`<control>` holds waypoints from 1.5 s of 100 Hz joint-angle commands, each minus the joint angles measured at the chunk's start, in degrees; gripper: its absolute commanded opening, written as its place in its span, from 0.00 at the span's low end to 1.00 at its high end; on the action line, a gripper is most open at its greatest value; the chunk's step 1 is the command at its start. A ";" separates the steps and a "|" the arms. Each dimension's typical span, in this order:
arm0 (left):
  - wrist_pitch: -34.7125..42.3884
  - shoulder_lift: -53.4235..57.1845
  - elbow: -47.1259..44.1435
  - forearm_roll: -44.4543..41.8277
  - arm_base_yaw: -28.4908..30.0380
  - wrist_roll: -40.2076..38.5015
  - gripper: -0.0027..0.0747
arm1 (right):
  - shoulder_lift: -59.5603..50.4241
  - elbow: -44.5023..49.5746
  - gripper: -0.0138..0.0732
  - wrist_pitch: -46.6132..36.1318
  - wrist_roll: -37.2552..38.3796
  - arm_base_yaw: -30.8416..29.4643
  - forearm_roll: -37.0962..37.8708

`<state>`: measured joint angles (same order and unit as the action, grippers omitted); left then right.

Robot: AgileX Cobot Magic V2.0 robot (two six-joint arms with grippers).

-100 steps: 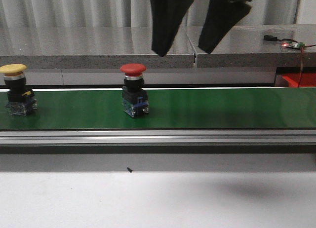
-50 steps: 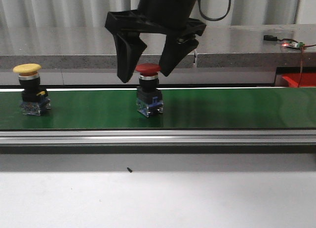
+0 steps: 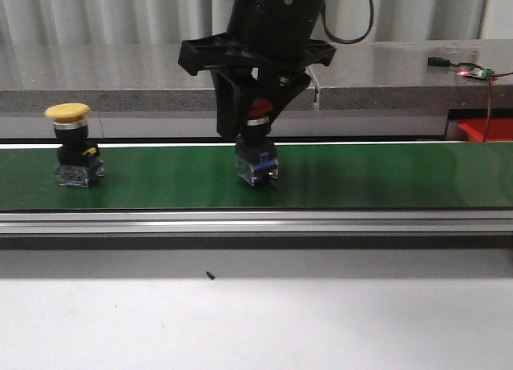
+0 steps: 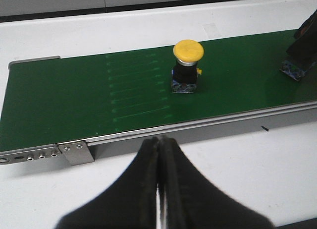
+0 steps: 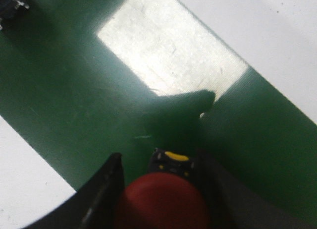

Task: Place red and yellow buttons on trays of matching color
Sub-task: 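Lower the right gripper onto the red button and grasp it, then carry the red button into the red tray and open the right gripper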

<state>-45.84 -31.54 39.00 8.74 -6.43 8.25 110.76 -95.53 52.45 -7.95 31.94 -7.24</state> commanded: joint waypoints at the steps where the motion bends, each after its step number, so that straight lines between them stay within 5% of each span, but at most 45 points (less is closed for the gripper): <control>1: 3.46 -0.09 1.39 1.03 -0.37 -0.47 0.01 | -6.35 -1.88 0.36 -1.64 -0.57 -1.91 0.44; 78: 3.46 -0.09 1.39 1.03 -0.37 -0.47 0.01 | -13.82 -1.88 0.36 -2.41 1.22 -42.92 0.37; 150: 3.46 -0.09 1.39 1.03 -0.37 -0.47 0.01 | -7.01 0.98 0.36 -12.47 6.54 -57.38 0.43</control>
<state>-45.84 -31.54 39.00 8.74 -6.43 8.25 105.22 -93.12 43.39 -1.54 -24.39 -6.55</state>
